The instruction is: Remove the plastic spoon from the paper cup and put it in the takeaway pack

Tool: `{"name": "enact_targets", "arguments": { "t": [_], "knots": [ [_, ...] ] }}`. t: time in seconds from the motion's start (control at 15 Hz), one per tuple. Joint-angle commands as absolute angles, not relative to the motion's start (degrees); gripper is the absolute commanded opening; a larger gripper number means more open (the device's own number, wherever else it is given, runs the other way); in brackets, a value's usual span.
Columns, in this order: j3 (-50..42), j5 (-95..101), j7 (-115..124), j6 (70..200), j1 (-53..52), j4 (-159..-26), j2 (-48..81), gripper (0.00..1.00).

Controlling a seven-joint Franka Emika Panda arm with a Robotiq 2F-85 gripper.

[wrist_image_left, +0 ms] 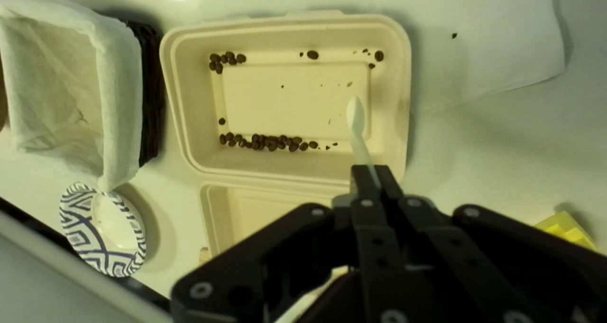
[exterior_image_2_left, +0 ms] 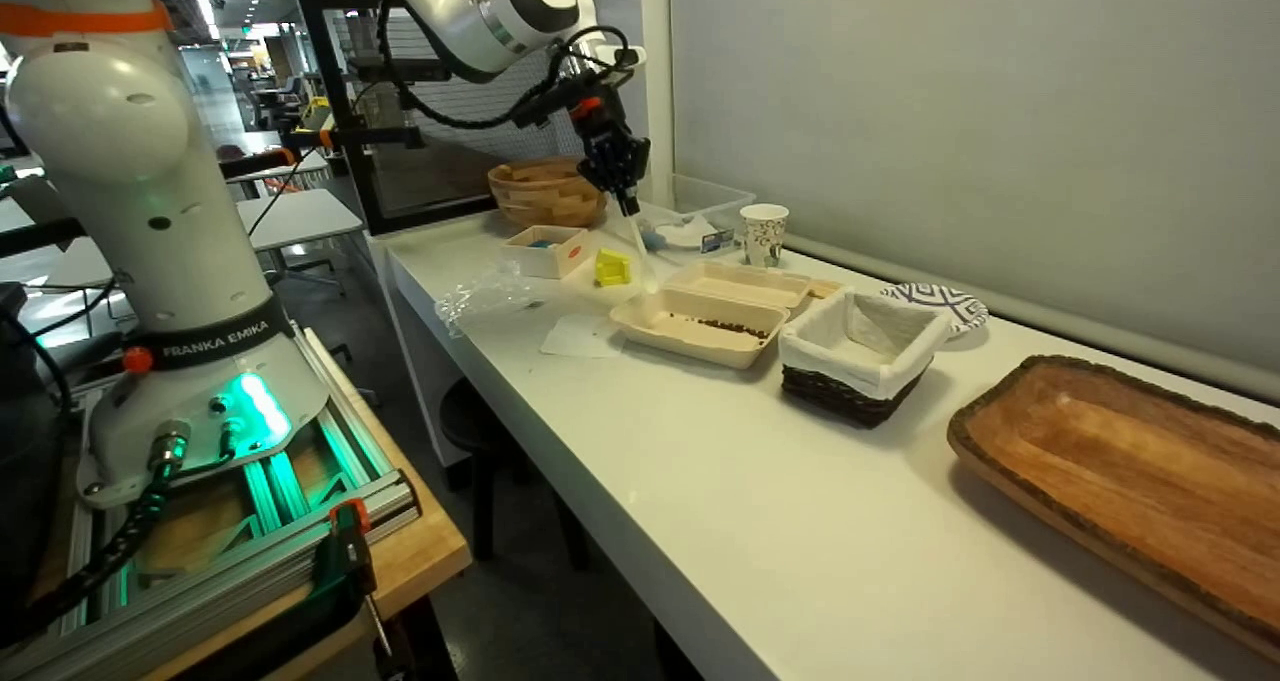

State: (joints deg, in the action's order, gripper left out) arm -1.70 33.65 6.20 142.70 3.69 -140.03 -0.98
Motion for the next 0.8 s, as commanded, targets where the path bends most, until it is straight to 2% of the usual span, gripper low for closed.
{"name": "enact_targets", "arguments": {
  "t": [0.0,0.73],
  "knots": [
    [-3.8,39.5,5.5,153.3,5.0,-141.6,1.7,0.01],
    [-9.0,48.0,6.8,160.8,6.2,-141.6,7.8,0.01]
  ]
}}
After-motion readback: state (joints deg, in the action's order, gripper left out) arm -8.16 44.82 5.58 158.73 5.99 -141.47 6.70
